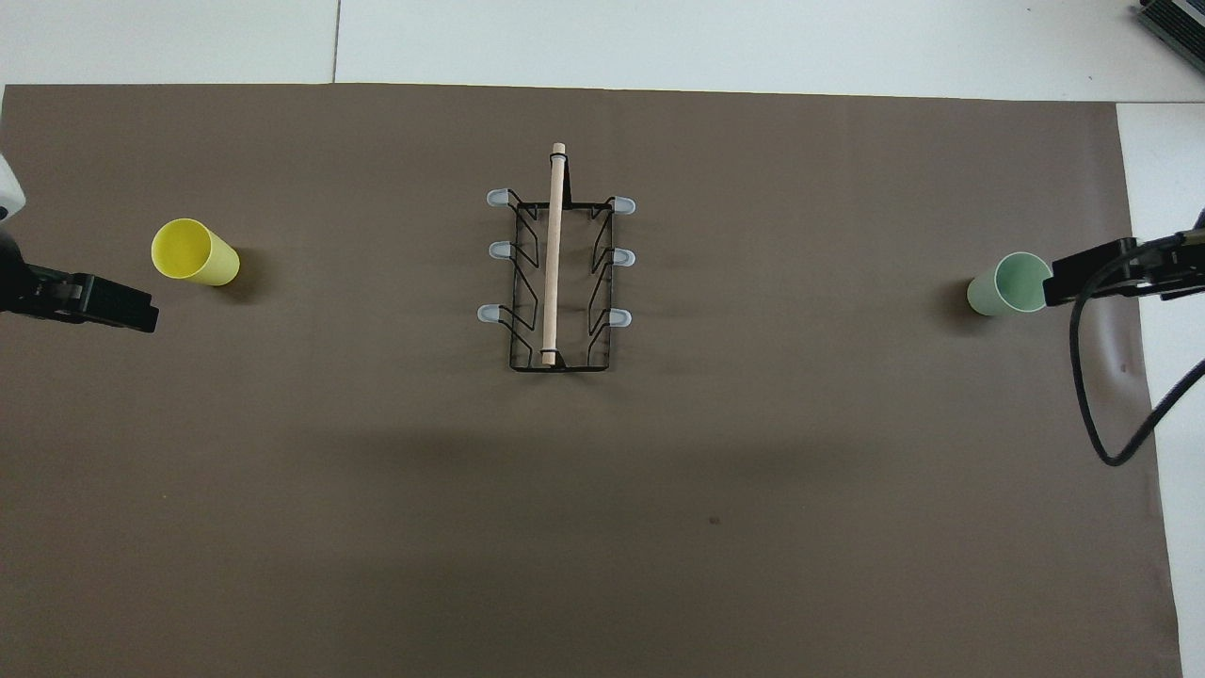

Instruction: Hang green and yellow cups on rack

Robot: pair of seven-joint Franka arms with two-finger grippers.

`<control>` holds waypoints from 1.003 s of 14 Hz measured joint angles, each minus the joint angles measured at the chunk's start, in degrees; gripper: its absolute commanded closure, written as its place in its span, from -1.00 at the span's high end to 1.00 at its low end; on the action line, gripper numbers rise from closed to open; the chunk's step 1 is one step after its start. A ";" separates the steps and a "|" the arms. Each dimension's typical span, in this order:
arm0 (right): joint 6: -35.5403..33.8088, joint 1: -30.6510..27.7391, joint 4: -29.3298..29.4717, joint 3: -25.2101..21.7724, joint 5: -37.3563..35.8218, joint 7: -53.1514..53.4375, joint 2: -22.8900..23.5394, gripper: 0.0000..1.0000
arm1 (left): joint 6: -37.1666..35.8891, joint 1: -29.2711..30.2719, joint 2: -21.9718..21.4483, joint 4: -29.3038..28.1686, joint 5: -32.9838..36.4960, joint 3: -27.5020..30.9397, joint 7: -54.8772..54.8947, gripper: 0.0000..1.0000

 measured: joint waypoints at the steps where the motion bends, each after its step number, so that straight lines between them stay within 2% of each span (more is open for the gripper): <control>1: 0.12 0.01 -0.31 0.04 -0.55 -1.98 0.12 1.00 | 0.02 0.00 0.00 0.00 -0.02 0.03 -0.01 1.00; 3: 0.37 0.08 -1.55 0.11 -1.35 -6.33 0.43 1.00 | 0.09 0.00 0.02 0.00 -0.02 0.16 -0.02 1.00; 7: 3.58 2.17 -6.34 0.29 -7.69 -14.49 1.00 1.00 | 0.43 0.00 1.41 0.36 -0.07 0.39 -0.21 1.00; 10: 7.74 4.26 -10.95 0.38 -12.73 -21.41 1.12 1.00 | 1.28 -0.02 4.66 2.52 -1.76 1.99 -1.56 1.00; 14: 10.58 5.32 -14.07 0.42 -21.87 -33.11 2.53 1.00 | 1.42 -0.03 11.09 8.27 -3.84 5.05 -3.27 1.00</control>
